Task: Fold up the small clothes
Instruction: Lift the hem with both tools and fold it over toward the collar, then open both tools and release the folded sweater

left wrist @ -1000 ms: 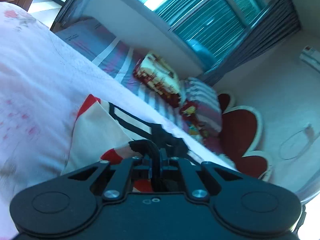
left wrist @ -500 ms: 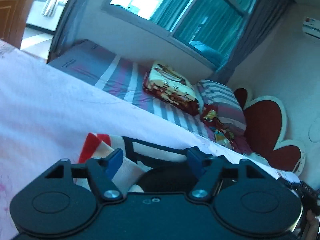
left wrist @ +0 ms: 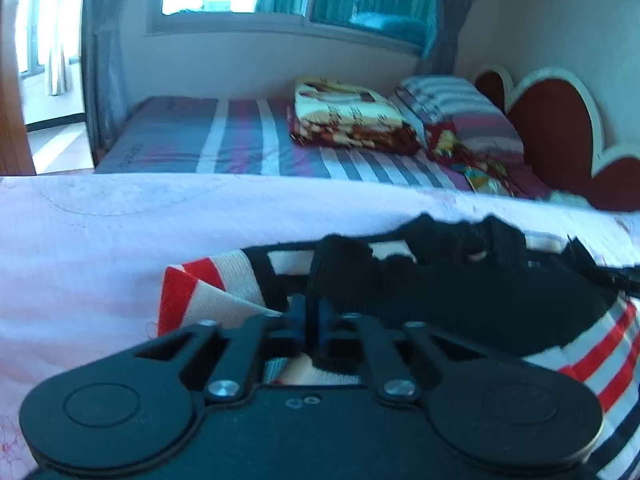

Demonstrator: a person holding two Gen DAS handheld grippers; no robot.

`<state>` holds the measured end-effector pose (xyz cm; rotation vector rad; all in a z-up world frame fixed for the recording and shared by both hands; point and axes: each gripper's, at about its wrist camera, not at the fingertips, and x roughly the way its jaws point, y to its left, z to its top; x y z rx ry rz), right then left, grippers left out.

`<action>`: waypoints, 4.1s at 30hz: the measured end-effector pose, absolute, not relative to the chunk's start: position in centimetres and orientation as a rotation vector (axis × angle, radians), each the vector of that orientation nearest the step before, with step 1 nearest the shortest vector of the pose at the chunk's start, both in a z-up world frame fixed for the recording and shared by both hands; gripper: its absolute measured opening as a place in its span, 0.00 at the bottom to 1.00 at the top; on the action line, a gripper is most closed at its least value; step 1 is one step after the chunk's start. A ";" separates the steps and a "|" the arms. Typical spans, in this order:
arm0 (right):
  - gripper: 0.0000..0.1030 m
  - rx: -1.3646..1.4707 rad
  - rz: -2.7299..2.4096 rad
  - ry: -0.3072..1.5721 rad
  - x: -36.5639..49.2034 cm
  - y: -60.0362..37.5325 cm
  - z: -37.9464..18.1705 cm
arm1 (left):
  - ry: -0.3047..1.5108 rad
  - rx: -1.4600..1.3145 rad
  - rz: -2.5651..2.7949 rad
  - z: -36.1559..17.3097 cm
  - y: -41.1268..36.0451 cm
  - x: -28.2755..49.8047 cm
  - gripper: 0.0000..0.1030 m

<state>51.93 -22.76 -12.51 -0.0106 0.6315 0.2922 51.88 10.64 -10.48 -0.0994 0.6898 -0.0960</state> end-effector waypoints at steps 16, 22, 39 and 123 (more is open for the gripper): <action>0.14 0.087 0.151 0.650 54.1 -23.9 -14.6 | 0.674 -0.031 0.046 -11.2 8.9 54.2 0.14; 0.49 0.093 0.117 0.551 52.6 -24.9 -11.7 | 0.622 -0.076 0.071 -8.7 9.4 52.4 0.55; 0.52 -0.052 0.207 0.688 51.7 -24.4 -13.9 | 0.619 0.071 -0.108 -12.1 7.0 48.8 0.65; 0.30 -0.199 0.117 0.792 37.1 -22.3 -13.7 | 0.733 -0.009 -0.025 -12.2 6.0 36.7 0.64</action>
